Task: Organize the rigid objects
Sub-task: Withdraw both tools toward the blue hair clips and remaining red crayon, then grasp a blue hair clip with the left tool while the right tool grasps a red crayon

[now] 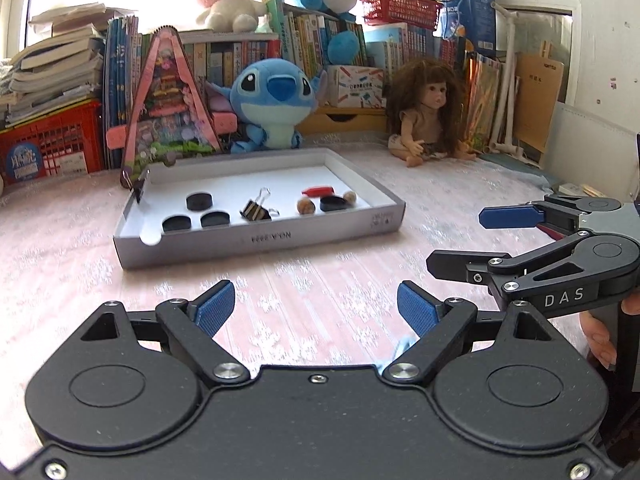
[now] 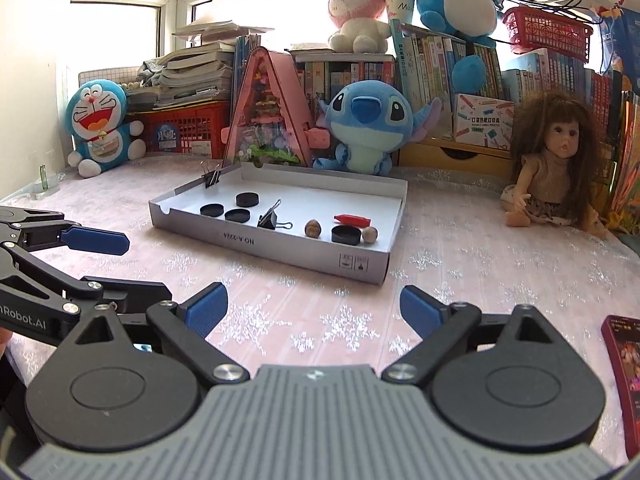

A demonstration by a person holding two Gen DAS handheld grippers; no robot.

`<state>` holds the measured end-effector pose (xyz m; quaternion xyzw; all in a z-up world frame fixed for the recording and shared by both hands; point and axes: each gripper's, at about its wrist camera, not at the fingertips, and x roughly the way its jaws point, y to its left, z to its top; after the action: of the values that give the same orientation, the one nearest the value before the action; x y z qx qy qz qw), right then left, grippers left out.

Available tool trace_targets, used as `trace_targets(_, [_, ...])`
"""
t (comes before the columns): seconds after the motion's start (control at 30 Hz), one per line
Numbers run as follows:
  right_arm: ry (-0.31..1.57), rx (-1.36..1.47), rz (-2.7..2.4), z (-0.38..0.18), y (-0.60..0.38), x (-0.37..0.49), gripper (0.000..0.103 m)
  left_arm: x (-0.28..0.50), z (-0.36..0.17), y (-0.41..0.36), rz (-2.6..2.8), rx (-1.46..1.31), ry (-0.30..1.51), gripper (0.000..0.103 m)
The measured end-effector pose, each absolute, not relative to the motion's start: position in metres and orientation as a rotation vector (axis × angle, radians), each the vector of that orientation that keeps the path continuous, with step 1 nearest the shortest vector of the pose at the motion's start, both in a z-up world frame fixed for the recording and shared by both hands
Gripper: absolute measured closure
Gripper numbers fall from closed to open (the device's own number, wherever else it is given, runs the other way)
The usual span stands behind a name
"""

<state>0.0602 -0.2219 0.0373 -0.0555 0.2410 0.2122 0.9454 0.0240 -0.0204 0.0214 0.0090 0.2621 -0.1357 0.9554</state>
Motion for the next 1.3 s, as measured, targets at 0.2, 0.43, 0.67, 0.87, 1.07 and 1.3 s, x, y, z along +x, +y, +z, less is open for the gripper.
trace_targets(0.2, [0.497,-0.125,0.455,0.030,-0.225,0.045,0.006,0.014,0.014,-0.019,-0.290,0.021,0.545,0.017])
trace_targets(0.43, [0.516,-0.148,0.459,0.020,-0.228,0.028,0.006,0.003,0.006,-0.017,-0.316,0.023,0.574,0.026])
trace_targets(0.67, [0.535,-0.156,0.481,0.016,-0.230,0.013,0.006,-0.003,0.002,-0.017,-0.339,0.016,0.596,0.045])
trace_targets(0.87, [0.564,-0.160,0.500,0.010,-0.230,0.006,0.006,-0.006,-0.002,-0.019,-0.355,0.018,0.611,0.058])
trace_targets(1.07, [0.578,-0.180,0.499,0.006,-0.228,0.003,0.006,-0.006,-0.006,-0.021,-0.355,0.029,0.623,0.076])
trace_targets(1.3, [0.594,-0.196,0.473,0.003,-0.227,0.005,0.013,-0.005,-0.009,-0.023,-0.349,0.038,0.627,0.085])
